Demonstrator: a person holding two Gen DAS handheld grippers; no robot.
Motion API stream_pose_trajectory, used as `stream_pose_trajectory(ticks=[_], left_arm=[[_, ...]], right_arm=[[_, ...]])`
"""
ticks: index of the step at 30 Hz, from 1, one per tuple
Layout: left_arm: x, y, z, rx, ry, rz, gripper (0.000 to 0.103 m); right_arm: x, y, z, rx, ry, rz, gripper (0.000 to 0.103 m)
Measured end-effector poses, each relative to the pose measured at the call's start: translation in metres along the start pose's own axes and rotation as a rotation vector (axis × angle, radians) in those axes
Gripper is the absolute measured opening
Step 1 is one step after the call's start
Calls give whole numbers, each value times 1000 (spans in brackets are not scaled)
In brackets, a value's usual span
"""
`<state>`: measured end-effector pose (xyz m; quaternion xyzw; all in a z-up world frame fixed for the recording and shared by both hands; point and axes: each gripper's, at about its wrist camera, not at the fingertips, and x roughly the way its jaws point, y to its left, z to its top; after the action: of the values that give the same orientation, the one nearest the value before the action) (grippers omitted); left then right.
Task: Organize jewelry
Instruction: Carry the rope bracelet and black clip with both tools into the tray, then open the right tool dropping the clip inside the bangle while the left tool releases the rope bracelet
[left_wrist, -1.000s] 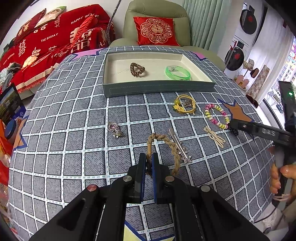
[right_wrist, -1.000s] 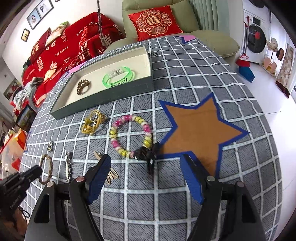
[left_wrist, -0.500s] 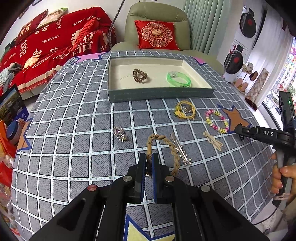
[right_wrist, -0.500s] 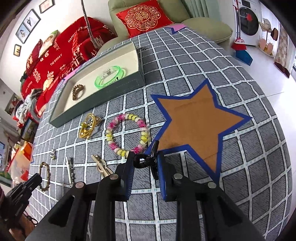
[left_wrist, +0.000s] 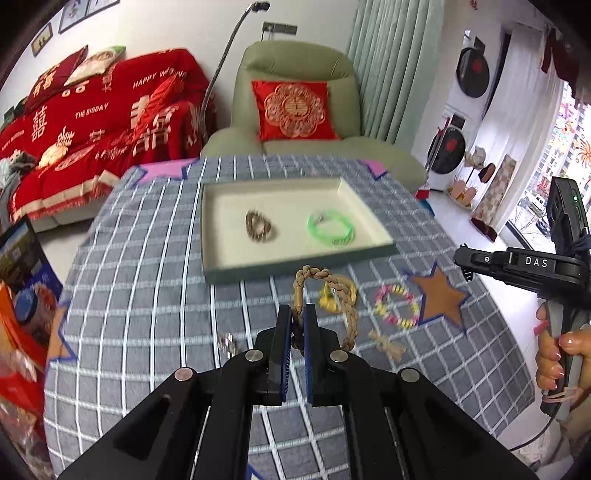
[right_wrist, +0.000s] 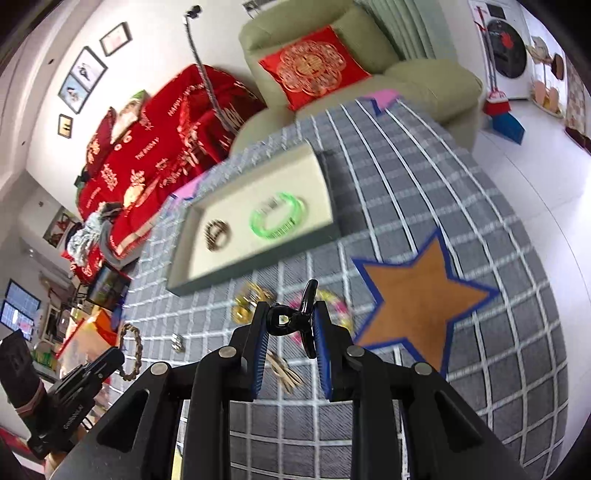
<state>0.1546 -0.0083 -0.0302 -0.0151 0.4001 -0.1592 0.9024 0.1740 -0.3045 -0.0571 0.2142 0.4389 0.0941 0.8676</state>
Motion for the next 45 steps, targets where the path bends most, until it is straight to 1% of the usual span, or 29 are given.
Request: stream_pose_trajectory(ticks=[2, 5, 9, 11, 13, 17, 21, 26, 29, 32, 36, 41, 45], left_arm=[[-2, 0, 16, 3, -20, -3, 17], [0, 3, 37, 14, -52, 16, 17], [15, 12, 64, -4, -63, 26, 17], [28, 16, 76, -7, -67, 38, 17], [46, 19, 86, -9, -61, 60, 17], [84, 27, 92, -30, -29, 80, 17], [129, 34, 89, -35, 12, 132, 17], [166, 40, 83, -34, 49, 166, 17], [182, 43, 78, -34, 73, 175, 17], [193, 43, 74, -31, 90, 182, 17], [201, 42, 72, -8, 93, 208, 18], [208, 38, 68, 9, 111, 219, 18], [210, 35, 66, 26, 118, 251, 18]], right_arm=[[-3, 9, 12, -17, -11, 9, 26], [-5, 24, 34, -59, -29, 5, 25], [0, 44, 64, -107, -47, 7, 25], [8, 54, 83, -120, -51, 12, 25], [17, 61, 94, -139, -51, 5, 25], [48, 71, 107, -175, -30, -16, 25], [89, 67, 107, -172, 20, -27, 25], [138, 54, 99, -153, 80, -26, 25], [161, 47, 96, -160, 102, -47, 25], [178, 40, 93, -150, 123, -56, 25], [192, 33, 91, -139, 139, -57, 25], [203, 29, 89, -135, 163, -56, 25], [206, 27, 88, -127, 163, -51, 26]])
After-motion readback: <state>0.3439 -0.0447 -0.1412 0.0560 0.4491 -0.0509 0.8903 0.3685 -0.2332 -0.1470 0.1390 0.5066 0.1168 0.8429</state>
